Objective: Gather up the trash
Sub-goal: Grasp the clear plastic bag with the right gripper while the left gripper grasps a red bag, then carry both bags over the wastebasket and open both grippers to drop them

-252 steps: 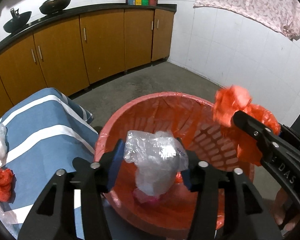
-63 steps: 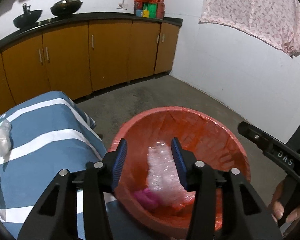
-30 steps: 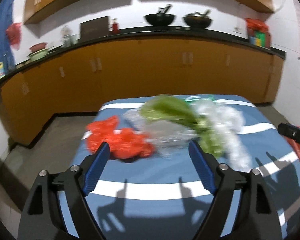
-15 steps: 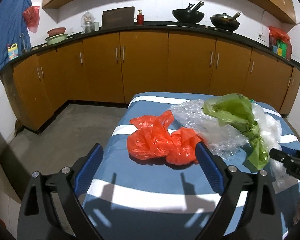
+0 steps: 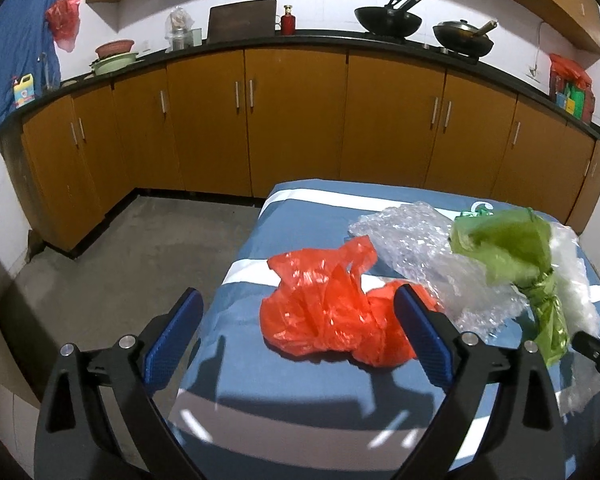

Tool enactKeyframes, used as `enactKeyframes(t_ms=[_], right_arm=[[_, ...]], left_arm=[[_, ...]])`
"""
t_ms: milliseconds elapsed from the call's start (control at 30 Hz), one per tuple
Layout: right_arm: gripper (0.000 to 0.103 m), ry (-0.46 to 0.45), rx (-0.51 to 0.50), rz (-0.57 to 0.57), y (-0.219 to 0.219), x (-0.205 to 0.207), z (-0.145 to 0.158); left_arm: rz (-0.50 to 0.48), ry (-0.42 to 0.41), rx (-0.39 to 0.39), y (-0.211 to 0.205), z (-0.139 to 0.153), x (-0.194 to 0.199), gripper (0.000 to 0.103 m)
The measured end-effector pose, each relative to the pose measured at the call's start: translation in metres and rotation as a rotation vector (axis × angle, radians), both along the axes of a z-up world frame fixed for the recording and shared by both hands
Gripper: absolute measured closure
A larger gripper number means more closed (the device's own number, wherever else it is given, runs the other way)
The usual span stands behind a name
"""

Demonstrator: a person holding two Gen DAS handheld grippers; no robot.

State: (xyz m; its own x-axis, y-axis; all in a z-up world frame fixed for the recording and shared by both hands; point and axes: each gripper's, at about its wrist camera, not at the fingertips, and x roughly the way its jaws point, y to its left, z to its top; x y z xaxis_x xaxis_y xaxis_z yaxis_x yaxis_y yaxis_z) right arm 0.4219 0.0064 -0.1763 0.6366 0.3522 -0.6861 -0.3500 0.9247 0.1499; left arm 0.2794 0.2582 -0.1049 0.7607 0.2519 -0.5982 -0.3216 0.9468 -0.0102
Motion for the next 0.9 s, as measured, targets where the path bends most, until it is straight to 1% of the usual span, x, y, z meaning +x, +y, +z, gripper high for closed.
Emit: enactKeyframes(t_ms=[133, 267, 300, 367, 400, 433, 467, 500, 533, 633, 800, 900], right_arm=[[0.092, 0.001, 0.011, -0.012, -0.007, -0.003, 0.001], [0.092, 0.002, 0.016, -0.021, -0.012, -0.007, 0.001], [0.092, 0.004, 0.016, -0.024, -0.013, -0.008, 0.001], [0.092, 0.005, 0.017, -0.028, -0.014, -0.008, 0.0], [0.092, 0.006, 0.018, -0.029, -0.015, -0.009, 0.0], [0.092, 0.006, 0.018, -0.029, -0.014, -0.01, 0.0], [0.092, 0.007, 0.019, -0.028, -0.014, -0.01, 0.0], [0.092, 0.006, 0.019, -0.028, -0.013, -0.011, 0.0], [0.092, 0.004, 0.019, -0.026, -0.013, -0.012, 0.0], [0.092, -0.006, 0.011, -0.019, -0.012, -0.016, 0.002], [0.092, -0.021, 0.008, -0.015, -0.009, -0.023, 0.007], [0.092, -0.028, 0.011, -0.017, -0.011, -0.025, 0.011]], left_arm=[[-0.007, 0.035, 0.01, 0.003, -0.003, 0.014, 0.007], [-0.031, 0.068, -0.05, 0.009, -0.008, 0.022, 0.007], [-0.036, 0.069, -0.064, 0.008, -0.008, 0.023, 0.009], [-0.06, 0.07, -0.103, 0.01, -0.009, 0.022, 0.021], [-0.074, 0.07, -0.119, 0.009, -0.01, 0.021, 0.032], [-0.09, 0.07, -0.131, 0.009, -0.01, 0.02, 0.039], [-0.096, 0.07, -0.131, 0.008, -0.01, 0.019, 0.042], [-0.105, 0.068, -0.125, 0.006, -0.01, 0.017, 0.049], [-0.111, 0.068, -0.115, 0.004, -0.009, 0.014, 0.06], [-0.125, 0.075, -0.118, 0.002, -0.01, 0.011, 0.078], [-0.14, 0.07, -0.157, -0.003, -0.009, 0.0, 0.086], [-0.144, 0.057, -0.157, -0.01, -0.007, -0.01, 0.089]])
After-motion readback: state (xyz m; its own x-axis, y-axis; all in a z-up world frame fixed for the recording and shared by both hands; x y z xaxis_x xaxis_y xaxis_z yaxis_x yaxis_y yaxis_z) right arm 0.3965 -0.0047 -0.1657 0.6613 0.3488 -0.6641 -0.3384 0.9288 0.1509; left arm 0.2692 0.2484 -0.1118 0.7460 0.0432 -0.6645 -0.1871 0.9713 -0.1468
